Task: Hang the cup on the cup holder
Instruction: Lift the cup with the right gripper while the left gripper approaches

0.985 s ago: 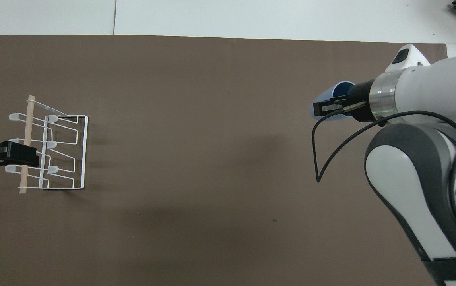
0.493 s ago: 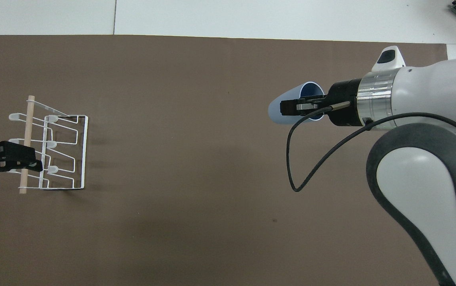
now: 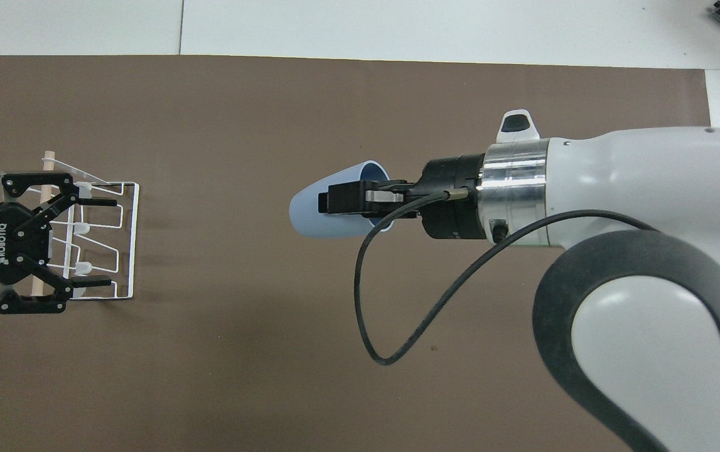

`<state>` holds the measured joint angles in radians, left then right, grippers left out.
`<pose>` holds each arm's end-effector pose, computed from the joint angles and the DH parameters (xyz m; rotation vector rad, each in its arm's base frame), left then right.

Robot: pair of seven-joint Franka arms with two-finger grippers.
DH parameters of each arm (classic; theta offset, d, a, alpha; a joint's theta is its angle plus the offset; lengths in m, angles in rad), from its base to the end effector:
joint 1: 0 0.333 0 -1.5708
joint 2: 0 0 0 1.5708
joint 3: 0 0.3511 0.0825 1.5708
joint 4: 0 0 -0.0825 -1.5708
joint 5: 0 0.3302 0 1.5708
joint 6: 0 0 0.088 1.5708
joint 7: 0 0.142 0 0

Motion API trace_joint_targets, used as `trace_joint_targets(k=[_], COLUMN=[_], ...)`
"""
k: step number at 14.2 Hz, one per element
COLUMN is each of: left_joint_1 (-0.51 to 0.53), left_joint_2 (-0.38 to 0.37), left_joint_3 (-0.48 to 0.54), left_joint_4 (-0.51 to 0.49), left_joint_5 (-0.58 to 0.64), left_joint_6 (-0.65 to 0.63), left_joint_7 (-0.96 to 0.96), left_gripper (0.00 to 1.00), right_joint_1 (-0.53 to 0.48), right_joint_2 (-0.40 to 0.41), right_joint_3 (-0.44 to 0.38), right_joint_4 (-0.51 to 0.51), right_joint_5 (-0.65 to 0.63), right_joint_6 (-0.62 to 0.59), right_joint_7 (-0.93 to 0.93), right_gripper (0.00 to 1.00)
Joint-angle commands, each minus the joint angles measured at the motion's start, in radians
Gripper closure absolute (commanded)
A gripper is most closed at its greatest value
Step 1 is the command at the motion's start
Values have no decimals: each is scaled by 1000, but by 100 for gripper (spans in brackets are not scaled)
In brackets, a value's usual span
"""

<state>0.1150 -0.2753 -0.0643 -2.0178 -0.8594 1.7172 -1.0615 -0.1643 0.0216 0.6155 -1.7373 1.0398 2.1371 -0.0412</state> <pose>0.4203 -0.0794 0.6157 1.9175 1.3972 -0.5306 0.4870 0.3012 0.6403 -2.1079 -0.0712 -0.1581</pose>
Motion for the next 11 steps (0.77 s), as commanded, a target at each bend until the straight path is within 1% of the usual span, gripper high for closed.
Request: trace_joint_targets(k=[1, 2, 3, 4, 8, 9, 11], left_joint_1=[-8, -9, -9, -9, -17, -35, -46], left_joint_2=[-87, -90, -88, -88, -87, -87, -87], left_joint_3=[-6, -11, -26, -32, -55, -60, -63], left_joint_4=[-128, -133, -131, -131, -125, -127, -127], left_joint_5=[-142, -182, -190, -191, -257, -259, -259], left_joint_6=[85, 99, 102, 104, 146, 156, 157], left_joint_7=[-111, -182, -216, -222, -235, -236, -273], left_gripper=[0, 0, 0, 0, 0, 0, 0], right_joint_1=[89, 126, 144, 157, 178, 180, 180], right_joint_2=[-20, -17, -17, -15, -15, -14, -17], right_joint_3=[10, 10, 10, 12, 12, 13, 13], right_joint_4=[-14, -19, -24, -24, -22, -21, -22], right_joint_5=[23, 23, 23, 23, 25, 35, 39], right_joint_6=[155, 237, 283, 297, 290, 291, 279], right_joint_7=[99, 121, 124, 130, 190, 231, 245], right_gripper=[100, 100, 100, 100, 100, 100, 100])
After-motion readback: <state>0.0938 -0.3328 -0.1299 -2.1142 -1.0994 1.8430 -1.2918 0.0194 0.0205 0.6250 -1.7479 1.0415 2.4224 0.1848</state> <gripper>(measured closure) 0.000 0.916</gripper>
